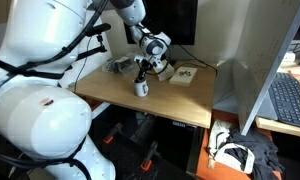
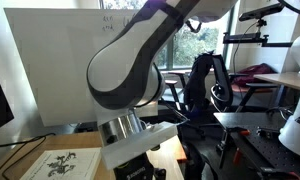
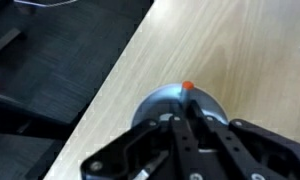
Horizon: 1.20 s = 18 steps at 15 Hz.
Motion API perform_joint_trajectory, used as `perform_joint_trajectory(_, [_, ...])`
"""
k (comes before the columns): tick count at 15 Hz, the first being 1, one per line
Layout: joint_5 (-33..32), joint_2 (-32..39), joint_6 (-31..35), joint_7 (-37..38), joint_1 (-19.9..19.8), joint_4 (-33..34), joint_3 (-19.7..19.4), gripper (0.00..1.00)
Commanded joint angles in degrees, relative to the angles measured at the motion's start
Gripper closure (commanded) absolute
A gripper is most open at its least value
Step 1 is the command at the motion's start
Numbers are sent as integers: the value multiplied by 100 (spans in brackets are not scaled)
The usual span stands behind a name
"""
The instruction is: Remove the orange pen from the white mug and put it on the table
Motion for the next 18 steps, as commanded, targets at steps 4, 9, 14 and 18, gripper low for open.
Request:
perform_joint_trajectory(4, [699, -786, -619, -883, -369, -468, 155, 97])
perform_joint_trajectory(9, [856, -1944, -640, -1236, -296, -1317, -87, 97])
perform_joint_trajectory(14, [221, -2724, -308, -348, -176, -1915, -354, 97])
perform_joint_trajectory(18, [-600, -2409, 362, 577, -192, -1840, -535, 97])
